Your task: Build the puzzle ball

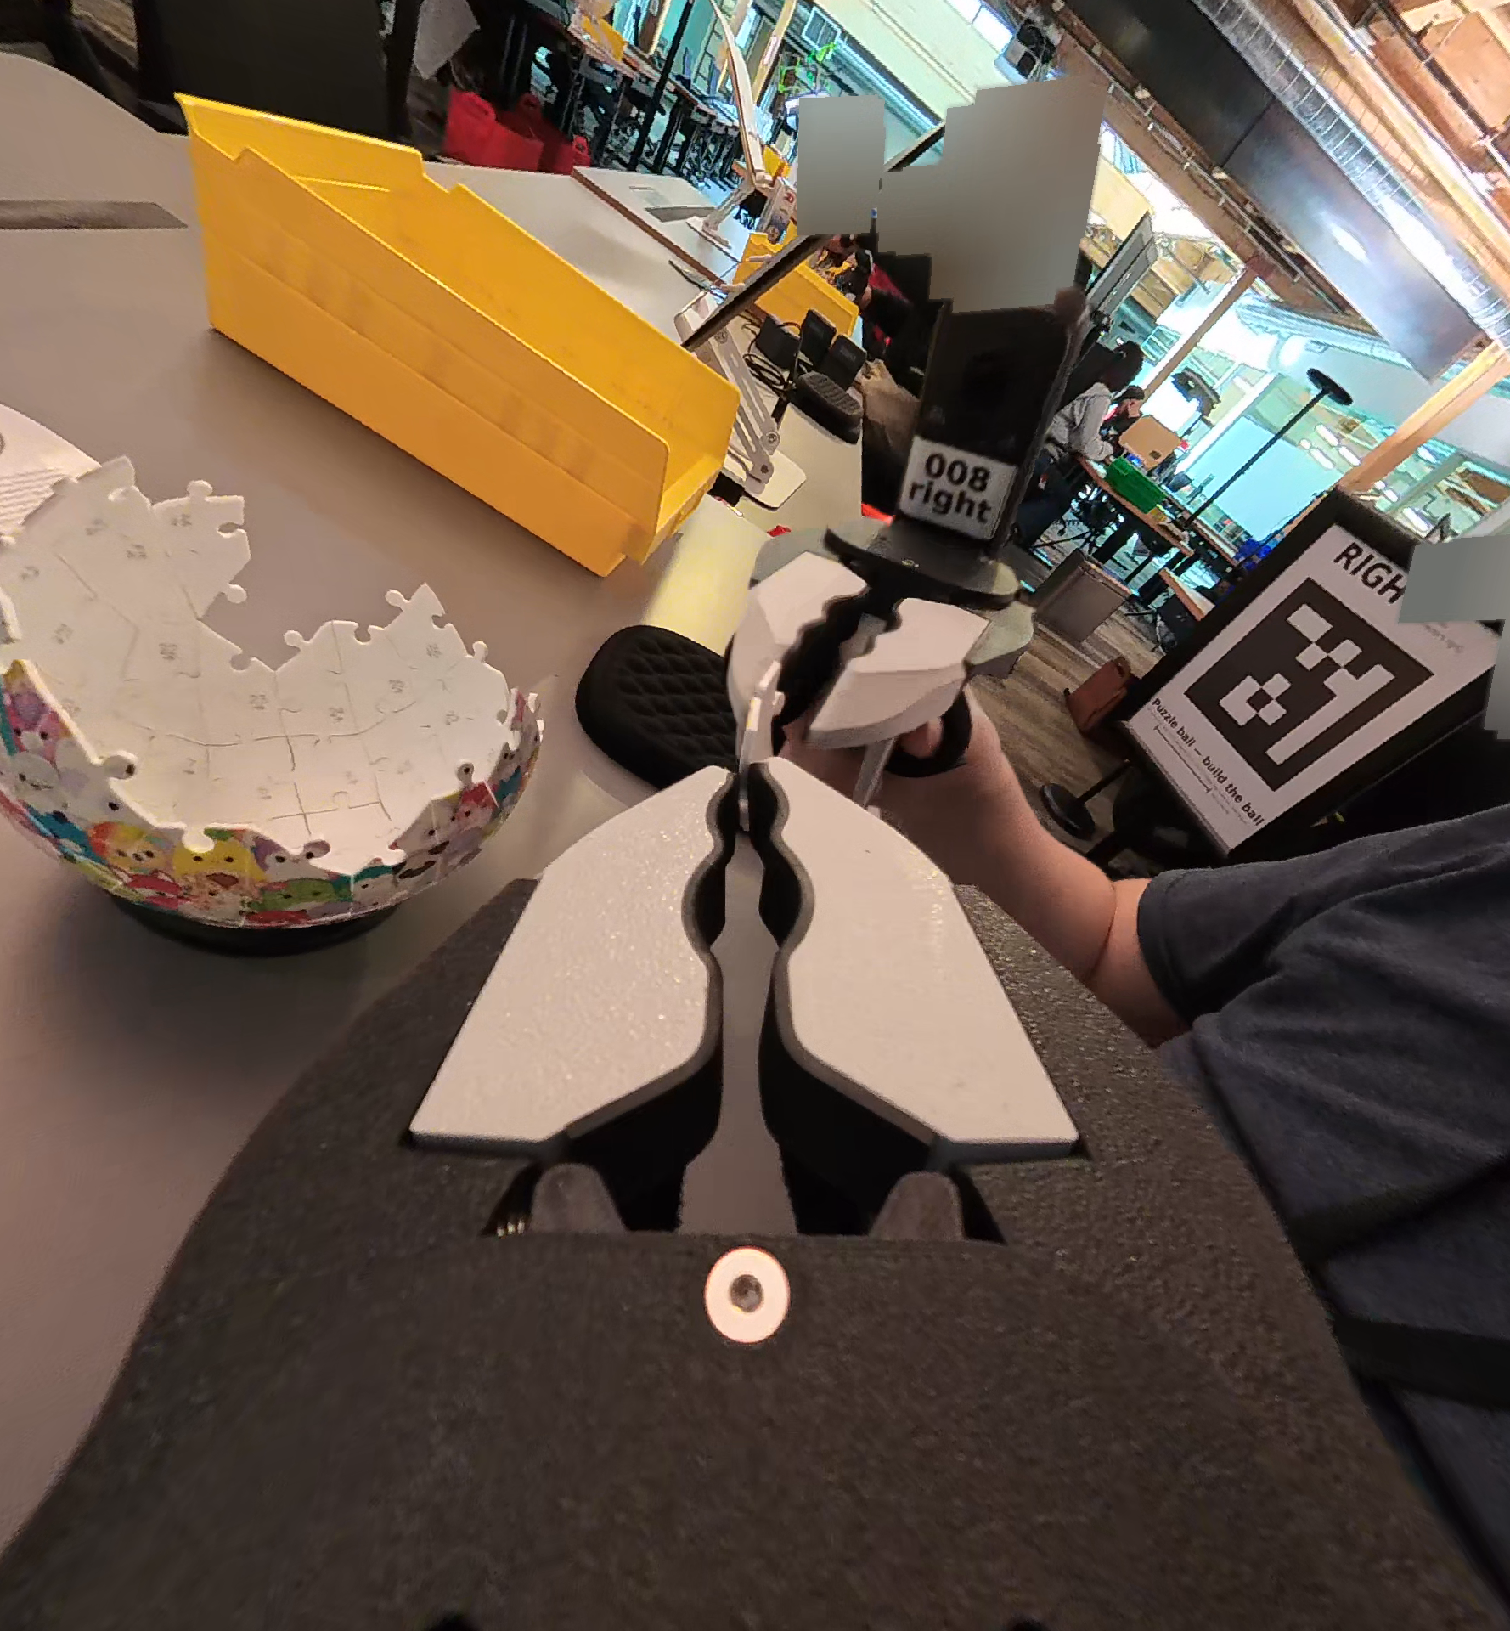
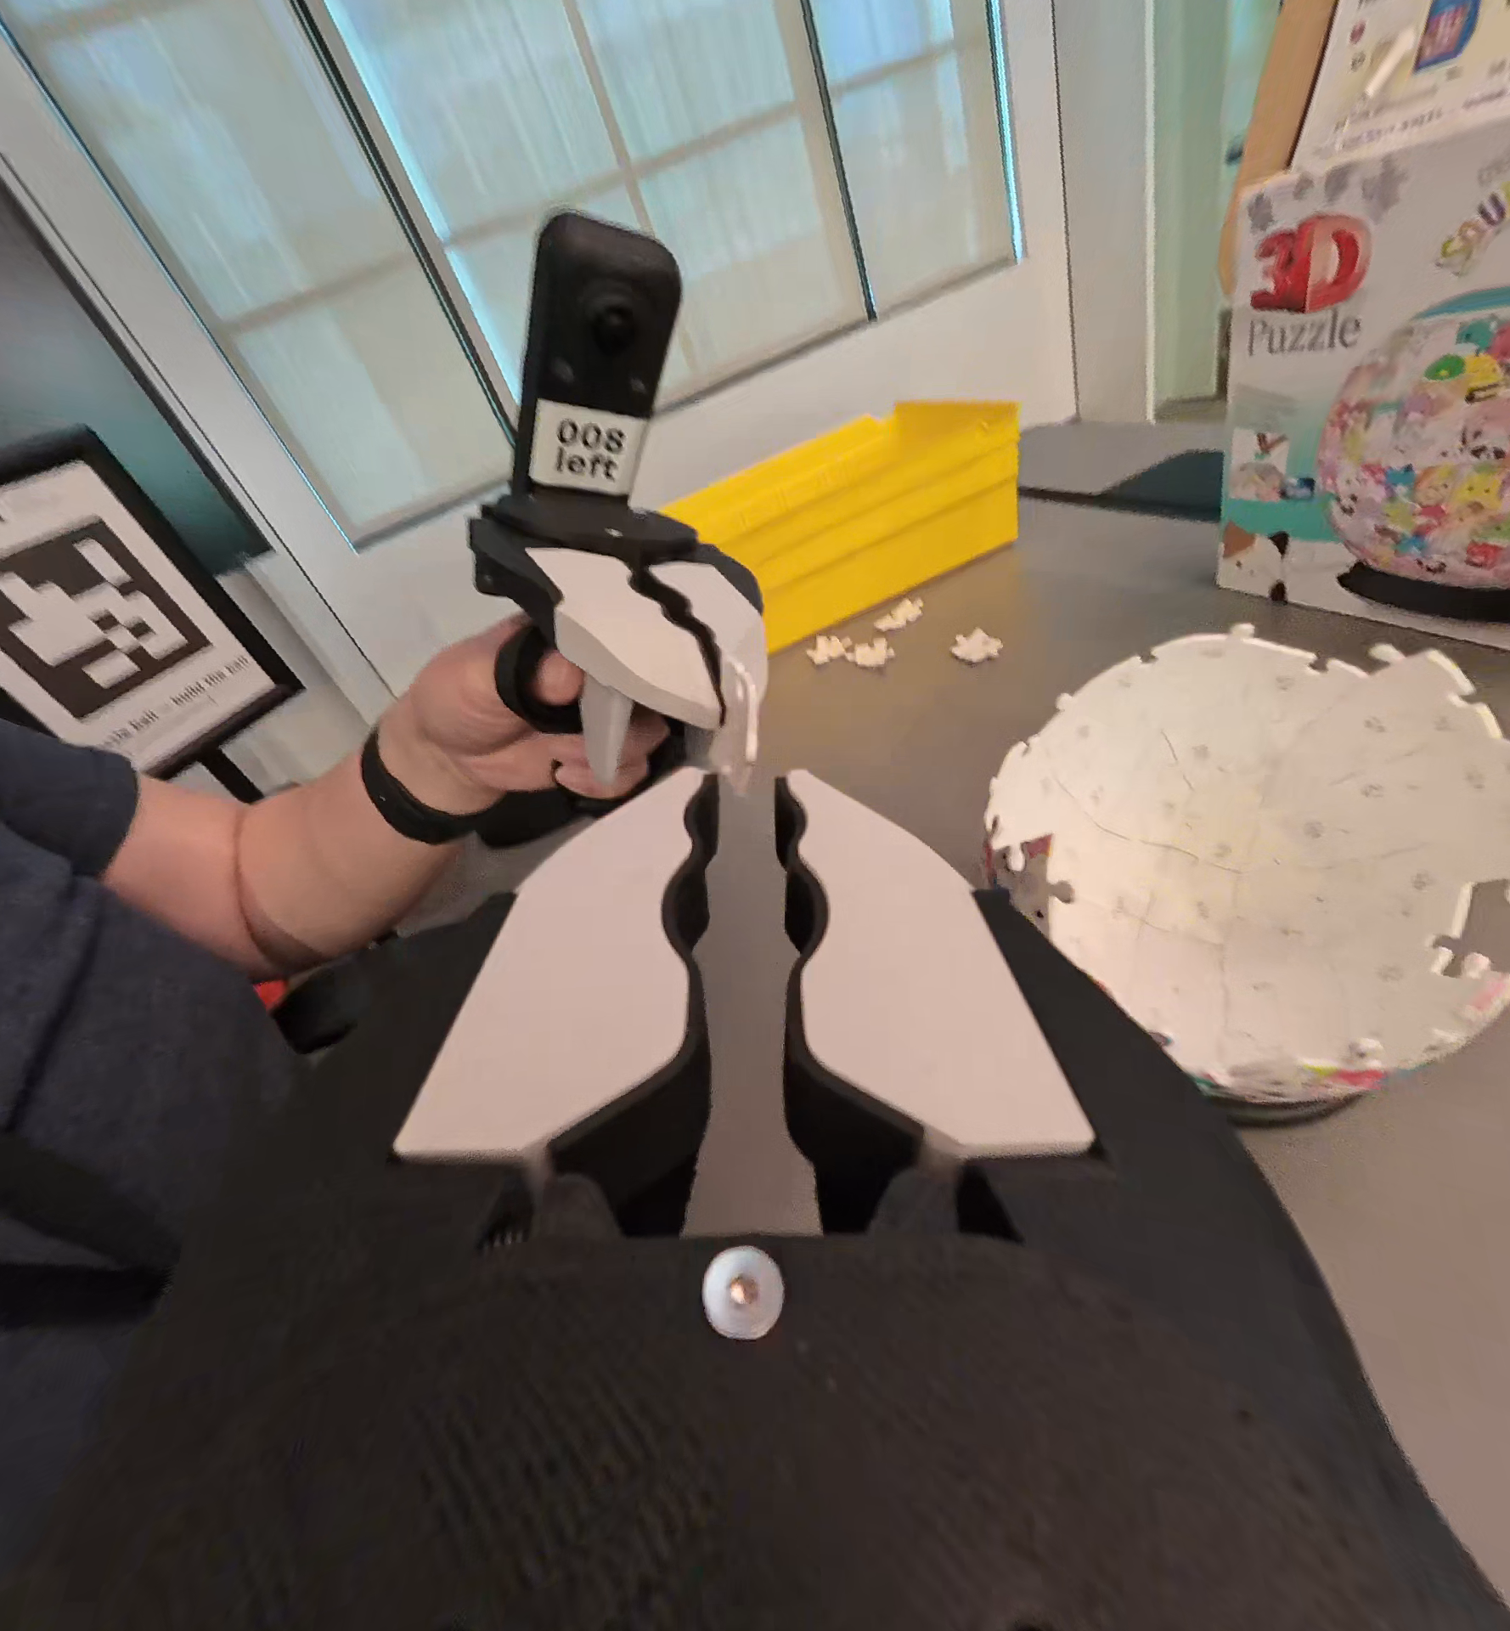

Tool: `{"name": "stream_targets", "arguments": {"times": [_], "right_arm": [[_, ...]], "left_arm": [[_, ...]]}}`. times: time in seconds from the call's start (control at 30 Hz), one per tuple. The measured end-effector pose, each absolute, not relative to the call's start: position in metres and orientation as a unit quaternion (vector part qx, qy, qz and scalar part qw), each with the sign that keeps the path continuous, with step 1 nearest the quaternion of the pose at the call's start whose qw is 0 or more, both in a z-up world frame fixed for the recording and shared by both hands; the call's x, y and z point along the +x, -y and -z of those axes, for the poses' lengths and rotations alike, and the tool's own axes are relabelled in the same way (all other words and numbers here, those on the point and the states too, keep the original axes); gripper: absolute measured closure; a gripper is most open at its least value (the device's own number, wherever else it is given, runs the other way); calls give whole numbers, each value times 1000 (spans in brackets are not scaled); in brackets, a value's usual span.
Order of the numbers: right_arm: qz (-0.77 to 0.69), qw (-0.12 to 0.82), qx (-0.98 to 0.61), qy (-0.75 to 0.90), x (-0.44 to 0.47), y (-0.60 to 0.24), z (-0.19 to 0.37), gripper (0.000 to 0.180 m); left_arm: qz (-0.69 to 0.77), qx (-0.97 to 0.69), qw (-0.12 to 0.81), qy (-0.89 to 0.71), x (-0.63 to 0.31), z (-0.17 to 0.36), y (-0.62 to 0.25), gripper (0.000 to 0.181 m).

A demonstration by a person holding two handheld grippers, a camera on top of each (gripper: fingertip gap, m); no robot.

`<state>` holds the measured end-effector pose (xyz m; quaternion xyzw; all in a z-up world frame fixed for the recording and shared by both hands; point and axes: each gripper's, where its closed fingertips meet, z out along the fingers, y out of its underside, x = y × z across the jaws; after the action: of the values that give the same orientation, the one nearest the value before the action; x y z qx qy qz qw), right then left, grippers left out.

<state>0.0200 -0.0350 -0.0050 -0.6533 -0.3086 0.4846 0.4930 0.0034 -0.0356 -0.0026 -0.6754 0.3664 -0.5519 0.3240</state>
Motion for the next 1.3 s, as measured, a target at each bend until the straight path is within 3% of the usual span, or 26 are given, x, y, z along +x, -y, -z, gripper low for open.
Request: {"name": "stream_targets", "arguments": {"times": [0.43,0.57,0.67,0.9,1.13,1.3], "right_arm": [[-508,449,-666,310,25,30,6,177],[-454,430,-718,305,51,3,3,177],[-367,410,-791,268,85,-38,2,177],[-305,276,-875,256,86,-81,52,177],[-292,259,-896,214,91,-101,76,177],[-294,260,-897,201,90,-104,81,177]], "left_arm": [[553,-667,327,-377,15,8,36,179],[488,-684,370,-397,2,11,17,140],[427,-695,413,-406,-18,15,0,121],[317,-676,440,-499,-31,-9,-63,113],[354,-636,270,-630,31,-10,-117,131],[351,-599,156,-703,60,12,-133,127]]}}
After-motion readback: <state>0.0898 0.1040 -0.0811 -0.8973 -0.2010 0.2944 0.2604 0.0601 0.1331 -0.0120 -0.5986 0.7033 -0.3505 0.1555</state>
